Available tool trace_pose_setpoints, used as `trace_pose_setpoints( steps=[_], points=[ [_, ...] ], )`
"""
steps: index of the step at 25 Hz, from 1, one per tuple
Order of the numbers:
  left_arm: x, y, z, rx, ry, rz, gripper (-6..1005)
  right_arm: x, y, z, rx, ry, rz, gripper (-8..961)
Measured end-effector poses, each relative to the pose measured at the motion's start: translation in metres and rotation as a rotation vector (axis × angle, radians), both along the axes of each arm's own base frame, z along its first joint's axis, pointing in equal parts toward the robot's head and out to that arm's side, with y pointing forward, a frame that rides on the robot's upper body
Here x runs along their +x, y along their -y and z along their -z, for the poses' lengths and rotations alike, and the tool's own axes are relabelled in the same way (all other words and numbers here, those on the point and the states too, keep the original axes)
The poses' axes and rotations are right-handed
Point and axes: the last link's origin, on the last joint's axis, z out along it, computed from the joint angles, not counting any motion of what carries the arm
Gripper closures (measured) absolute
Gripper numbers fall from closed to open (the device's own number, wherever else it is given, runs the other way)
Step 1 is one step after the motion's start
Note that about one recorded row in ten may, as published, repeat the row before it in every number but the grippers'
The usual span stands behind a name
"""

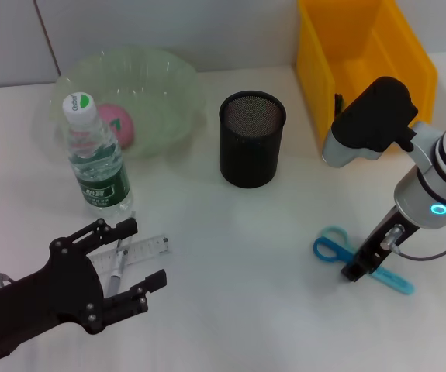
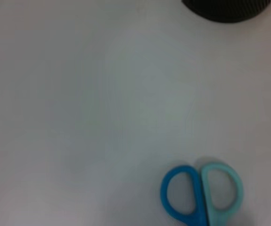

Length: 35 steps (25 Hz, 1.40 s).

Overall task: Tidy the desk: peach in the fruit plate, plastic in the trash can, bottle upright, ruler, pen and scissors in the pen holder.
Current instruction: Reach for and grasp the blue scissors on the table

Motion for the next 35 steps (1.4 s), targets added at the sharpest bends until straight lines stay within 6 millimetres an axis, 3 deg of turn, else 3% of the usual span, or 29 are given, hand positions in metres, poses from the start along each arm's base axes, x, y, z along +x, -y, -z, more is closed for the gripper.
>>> trace_pose_setpoints(
  steps=[6,17,35],
  points=[
    [0.001,-0.001,0.0,0.0,0.0,0.004,236,-0.002,0.001,0.001,-0.005,-0.031,0.006,415],
    [0.0,0.0,0.0,-0.002,0.001,0.002,238,-0.003,0.001,0.001,-0.012,-0.022,0.005,539],
    [0.002,-0.001,0.0,-0.004,0.005,0.006,241,-0.012,-0.003,-0.012,-0.006,-0.014,-0.005,835]
  ],
)
